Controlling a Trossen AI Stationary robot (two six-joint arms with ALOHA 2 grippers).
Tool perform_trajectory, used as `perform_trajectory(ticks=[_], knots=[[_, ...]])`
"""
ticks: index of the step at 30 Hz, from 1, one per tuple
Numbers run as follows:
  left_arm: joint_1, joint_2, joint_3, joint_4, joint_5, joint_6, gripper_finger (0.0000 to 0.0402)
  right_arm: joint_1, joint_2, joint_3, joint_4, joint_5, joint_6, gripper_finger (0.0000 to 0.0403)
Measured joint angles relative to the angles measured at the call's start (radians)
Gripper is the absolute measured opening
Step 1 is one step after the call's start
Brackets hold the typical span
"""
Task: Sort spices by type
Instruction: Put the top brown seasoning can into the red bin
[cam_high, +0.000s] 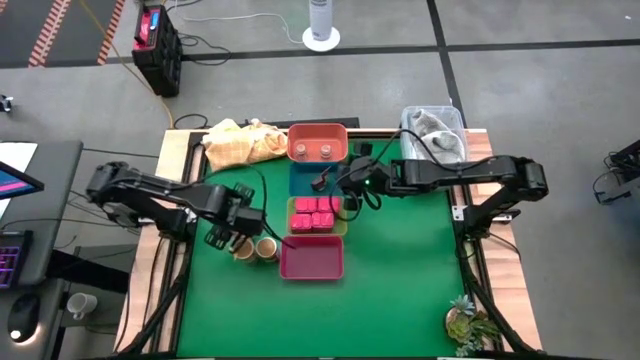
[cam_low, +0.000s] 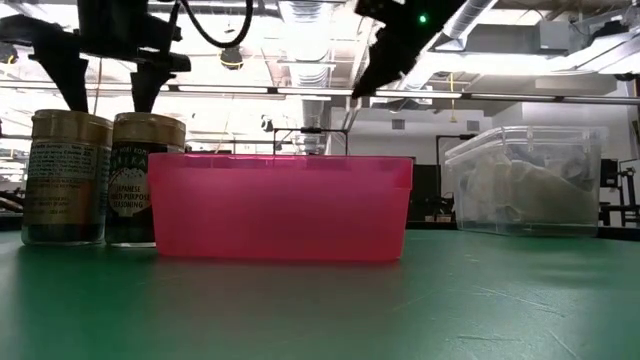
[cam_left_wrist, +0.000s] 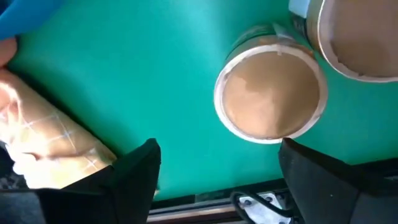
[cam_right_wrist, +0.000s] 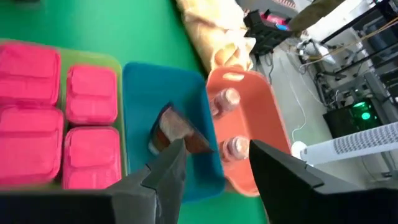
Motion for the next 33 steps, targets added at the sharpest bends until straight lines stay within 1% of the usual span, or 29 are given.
perform_trajectory(ticks=[3, 8, 12, 15, 18, 20, 23, 26, 33], knots=[[-0.016, 0.025, 0.0, -0.005, 0.0, 0.03, 0.032, -0.007, -0.002, -0.028, 0.011, 0.0, -0.009, 0.0213], [-0.056, 0.048, 0.0, -0.079, 0.001, 0.065, 0.0324, -0.011, -0.019, -0.03, -0.079, 0.001, 0.022, 0.0213], [-0.087, 0.047, 0.0, -0.114, 0.025, 0.031, 0.0324, 0.0, -0.077, -0.03, -0.134, 0.002, 0.068, 0.0213], [-0.131, 0.047, 0.0, -0.105, 0.027, 0.041, 0.0325, 0.015, -0.126, -0.03, -0.153, 0.002, 0.099, 0.0213], [-0.171, 0.047, 0.0, -0.086, 0.028, 0.131, 0.0325, 0.04, -0.167, -0.033, -0.148, 0.002, 0.111, 0.0213], [-0.183, 0.046, 0.0, -0.068, 0.027, 0.176, 0.0325, 0.062, -0.198, -0.063, -0.117, 0.003, 0.106, 0.0213], [-0.185, 0.046, 0.0, -0.061, 0.005, 0.221, 0.0325, 0.09, -0.252, -0.128, -0.06, 0.002, 0.081, 0.0213], [-0.185, 0.046, -0.01, -0.02, -0.024, 0.277, 0.0325, 0.106, -0.314, -0.178, -0.012, 0.003, 0.077, 0.0213], [-0.185, 0.046, -0.04, 0.054, -0.026, 0.362, 0.0325, 0.126, -0.423, -0.245, -0.002, 0.003, 0.108, 0.0213]])
